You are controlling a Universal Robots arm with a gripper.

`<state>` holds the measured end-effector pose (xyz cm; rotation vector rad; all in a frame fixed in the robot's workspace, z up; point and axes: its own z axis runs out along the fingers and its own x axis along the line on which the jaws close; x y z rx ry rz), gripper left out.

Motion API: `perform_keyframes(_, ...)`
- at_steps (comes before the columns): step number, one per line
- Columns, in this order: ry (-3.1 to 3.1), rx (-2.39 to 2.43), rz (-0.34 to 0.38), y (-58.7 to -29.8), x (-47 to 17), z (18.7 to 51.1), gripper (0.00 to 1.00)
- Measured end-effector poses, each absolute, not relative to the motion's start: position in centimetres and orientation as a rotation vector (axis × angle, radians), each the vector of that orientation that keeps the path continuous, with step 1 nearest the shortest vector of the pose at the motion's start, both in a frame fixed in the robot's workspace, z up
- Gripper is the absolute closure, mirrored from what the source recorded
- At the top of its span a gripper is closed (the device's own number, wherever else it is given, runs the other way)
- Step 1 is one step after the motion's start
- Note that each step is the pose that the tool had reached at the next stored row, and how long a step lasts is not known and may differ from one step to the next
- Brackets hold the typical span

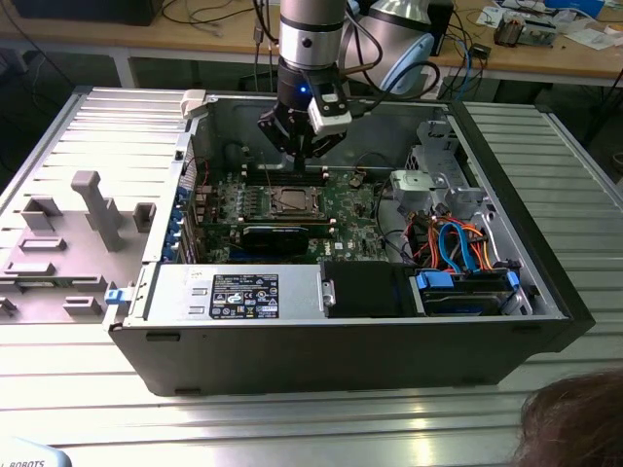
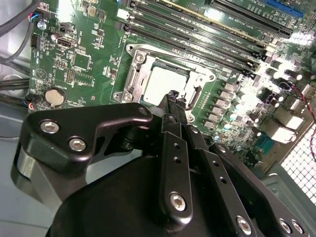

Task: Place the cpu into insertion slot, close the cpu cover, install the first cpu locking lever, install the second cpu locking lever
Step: 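Install the first cpu locking lever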

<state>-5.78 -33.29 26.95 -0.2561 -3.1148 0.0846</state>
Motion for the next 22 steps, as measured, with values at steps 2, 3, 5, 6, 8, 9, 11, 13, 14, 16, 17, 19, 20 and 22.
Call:
perform_keyframes(2,-3.117,-0.239,0.085,-33.29,-5.78,26.95,0.89)
perform_keyframes(3,-3.124,-0.149,0.085,-33.29,-5.78,26.95,0.89)
perform_keyframes(5,-3.128,-0.075,0.086,-33.29,-5.78,26.95,0.89)
perform_keyframes(6,-3.128,-0.054,0.086,-33.29,-5.78,26.95,0.89)
perform_keyframes(8,-3.129,-0.044,0.086,-33.29,-5.78,26.95,0.89)
perform_keyframes(9,-3.129,-0.034,0.086,-33.29,-5.78,26.95,0.89)
perform_keyframes(11,-3.129,-0.024,0.086,-33.29,-5.78,26.95,0.89)
perform_keyframes(13,-3.13,-0.008,0.086,-33.29,-5.78,26.95,0.89)
perform_keyframes(14,-3.13,-0.003,0.086,-33.29,-5.78,26.95,0.89)
perform_keyframes(16,-3.13,0.015,0.086,-33.29,-5.78,26.95,0.89)
perform_keyframes(17,-3.13,0.021,0.086,-33.29,-5.78,26.95,0.89)
perform_keyframes(19,-3.13,0.033,0.086,-33.29,-5.78,26.95,0.89)
perform_keyframes(20,-3.13,0.047,0.086,-33.29,-5.78,26.95,0.89)
perform_keyframes(22,-3.13,0.061,0.087,-33.29,-5.78,26.95,0.89)
